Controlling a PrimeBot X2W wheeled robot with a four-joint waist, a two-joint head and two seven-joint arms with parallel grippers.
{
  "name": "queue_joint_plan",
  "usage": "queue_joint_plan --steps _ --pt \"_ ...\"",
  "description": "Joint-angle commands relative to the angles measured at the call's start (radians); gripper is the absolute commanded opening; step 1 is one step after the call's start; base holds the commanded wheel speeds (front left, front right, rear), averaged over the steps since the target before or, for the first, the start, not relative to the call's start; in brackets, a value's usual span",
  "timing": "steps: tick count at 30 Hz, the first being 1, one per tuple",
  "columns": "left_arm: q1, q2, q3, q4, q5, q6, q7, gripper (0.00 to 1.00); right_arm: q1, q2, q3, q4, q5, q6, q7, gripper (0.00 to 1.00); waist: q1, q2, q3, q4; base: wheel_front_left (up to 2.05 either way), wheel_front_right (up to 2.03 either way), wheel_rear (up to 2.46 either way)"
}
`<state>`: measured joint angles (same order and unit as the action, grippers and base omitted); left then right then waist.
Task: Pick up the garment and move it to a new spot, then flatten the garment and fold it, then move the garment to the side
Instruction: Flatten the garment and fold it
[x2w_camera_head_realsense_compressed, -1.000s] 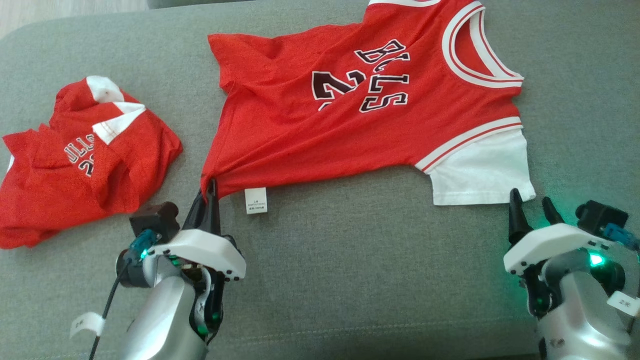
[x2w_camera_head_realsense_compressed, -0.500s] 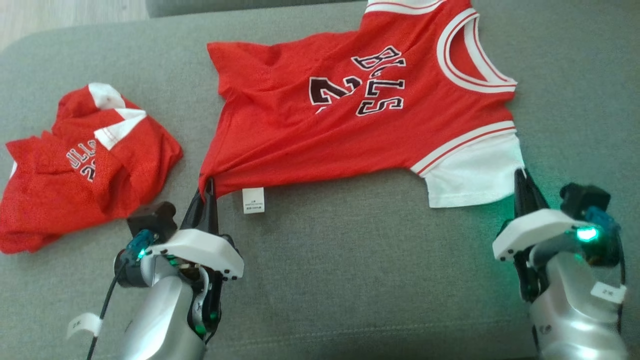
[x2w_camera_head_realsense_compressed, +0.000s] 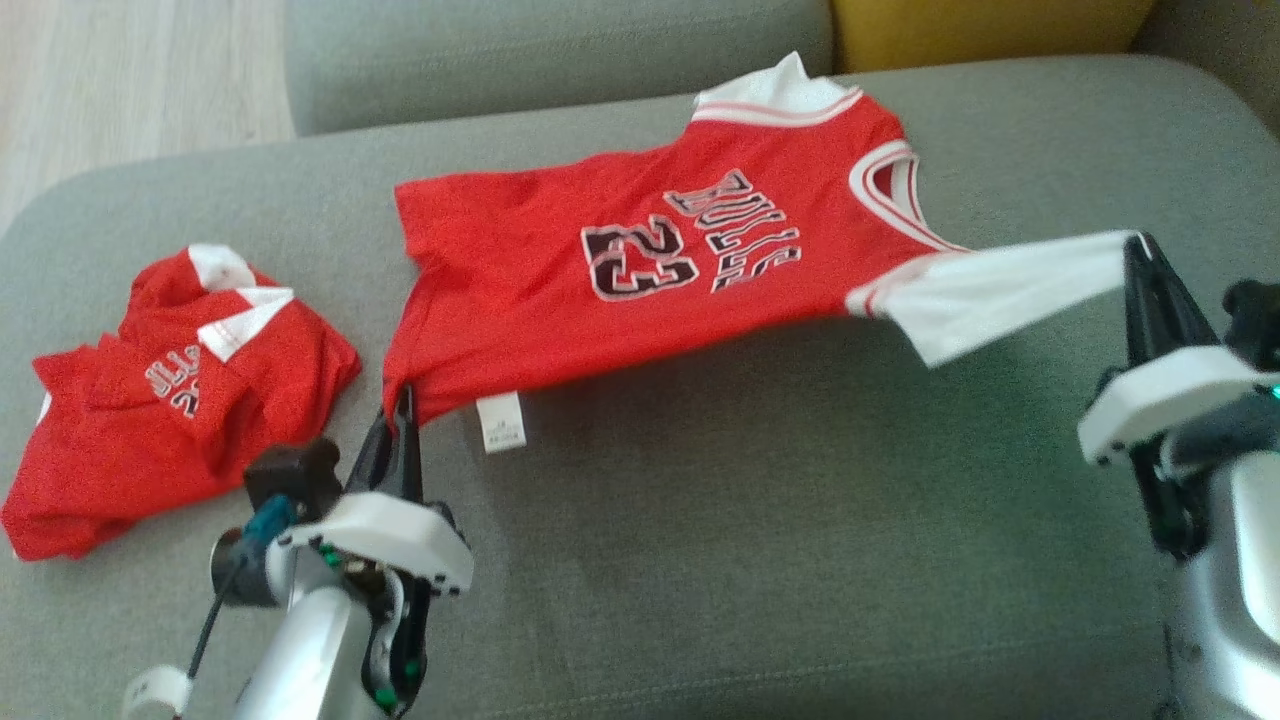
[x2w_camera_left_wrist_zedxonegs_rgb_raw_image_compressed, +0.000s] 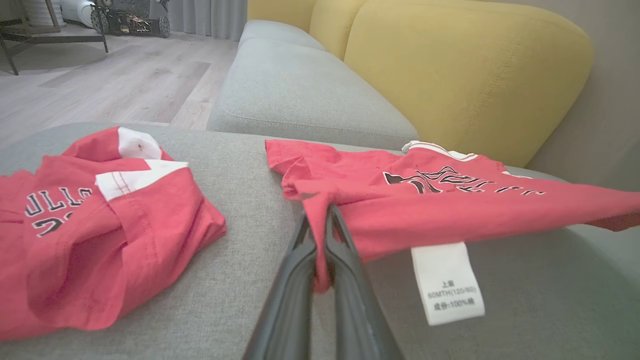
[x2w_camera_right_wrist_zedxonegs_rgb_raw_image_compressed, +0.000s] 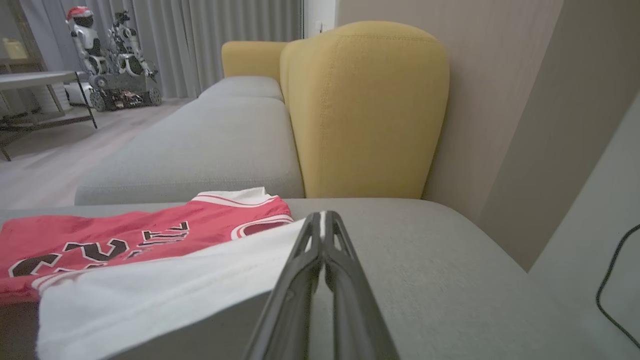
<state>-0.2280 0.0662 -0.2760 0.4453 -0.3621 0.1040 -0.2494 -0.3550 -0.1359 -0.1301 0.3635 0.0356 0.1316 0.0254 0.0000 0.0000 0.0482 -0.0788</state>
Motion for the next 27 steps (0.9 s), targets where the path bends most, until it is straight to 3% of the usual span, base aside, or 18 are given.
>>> queue_joint_plan --steps 1,10,20,27 --pt "-0.007 0.028 0.038 -0.038 0.009 -0.004 -0.012 0.00 0.014 -0.024 0.022 -0.076 0.009 -0.001 0.036 0.00 0.0000 0.0000 -0.020 -0.012 0.00 0.00 0.00" --pt "0.101 0.100 -0.001 -0.116 0.019 -0.023 0.100 0.00 0.220 -0.195 0.117 -0.348 0.103 -0.001 0.359 0.00 0.0000 0.0000 -0.037 -0.015 0.00 0.00 0.00" --pt "0.265 0.226 -0.040 -0.290 -0.010 -0.069 0.349 0.00 0.372 -0.454 0.221 -0.456 0.286 -0.001 0.599 0.00 0.0000 0.0000 -0.032 -0.001 0.00 0.00 0.00" --pt "0.341 0.291 -0.058 -0.409 -0.062 -0.115 0.483 0.00 0.472 -0.564 0.221 -0.516 0.424 -0.001 0.799 0.00 0.0000 0.0000 -0.035 0.006 0.00 0.00 0.00"
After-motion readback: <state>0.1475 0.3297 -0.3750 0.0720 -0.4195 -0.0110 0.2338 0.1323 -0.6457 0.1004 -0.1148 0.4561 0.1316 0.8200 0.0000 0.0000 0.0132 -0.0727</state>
